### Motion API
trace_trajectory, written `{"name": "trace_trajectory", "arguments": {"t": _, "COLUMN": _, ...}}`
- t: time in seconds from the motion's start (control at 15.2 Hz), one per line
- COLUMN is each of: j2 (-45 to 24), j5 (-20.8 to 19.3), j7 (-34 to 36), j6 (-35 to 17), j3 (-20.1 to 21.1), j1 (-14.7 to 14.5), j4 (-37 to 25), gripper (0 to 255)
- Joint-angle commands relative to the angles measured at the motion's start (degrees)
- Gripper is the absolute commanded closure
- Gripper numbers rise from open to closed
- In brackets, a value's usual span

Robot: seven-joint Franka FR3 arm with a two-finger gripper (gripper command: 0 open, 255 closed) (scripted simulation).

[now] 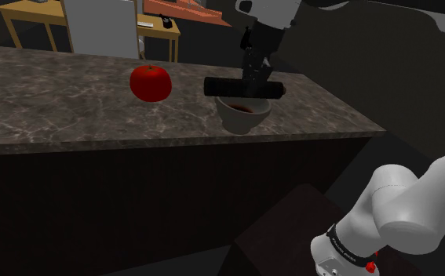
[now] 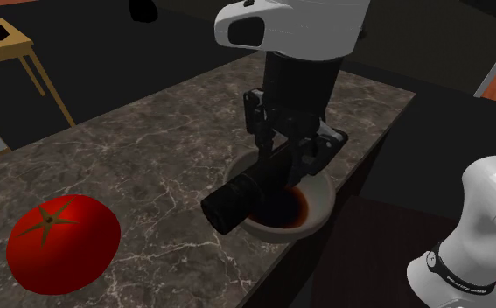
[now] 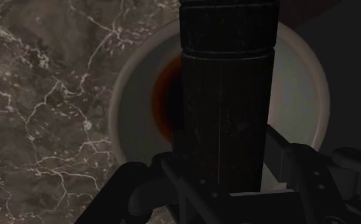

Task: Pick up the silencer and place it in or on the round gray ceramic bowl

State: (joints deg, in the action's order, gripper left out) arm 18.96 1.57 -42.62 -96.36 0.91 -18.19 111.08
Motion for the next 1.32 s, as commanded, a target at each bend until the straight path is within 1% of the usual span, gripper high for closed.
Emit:
{"name": "trace_trajectory", "arguments": {"t": 0.0, "j2": 0.1, "j5": 0.0, "j7": 0.0, "j6": -0.2, "j3": 0.0, "j1": 0.0, "j4": 0.3, "gripper": 255}}
{"name": "trace_trajectory", "arguments": {"t": 0.26, "j2": 0.1, "j5": 0.0, "j7": 0.0, "j6": -0.2, "j3": 0.0, "j1": 0.0, "j4": 0.3, "gripper": 255}}
{"name": "trace_trajectory", "arguments": {"t": 0.33, "j2": 0.1, "j5": 0.0, "j7": 0.0, "j6": -0.2, "j3": 0.0, "j1": 0.0, "j4": 0.3, "gripper": 0}}
{"name": "trace_trajectory", "arguments": {"t": 0.66, "j2": 0.1, "j5": 0.0, "j7": 0.0, "j6": -0.2, "j3": 0.0, "j1": 0.0, "j4": 0.3, "gripper": 0}}
{"name": "trace_trajectory", "arguments": {"t": 0.92, "j2": -1.4, "j5": -0.1, "j7": 0.0, "j6": 7.2, "j3": -0.1, "j1": 0.1, "j4": -8.6, "gripper": 0}}
{"name": "trace_trajectory", "arguments": {"t": 1.25, "j2": -1.4, "j5": -0.1, "j7": 0.0, "j6": 7.2, "j3": -0.1, "j1": 0.1, "j4": -8.6, "gripper": 0}}
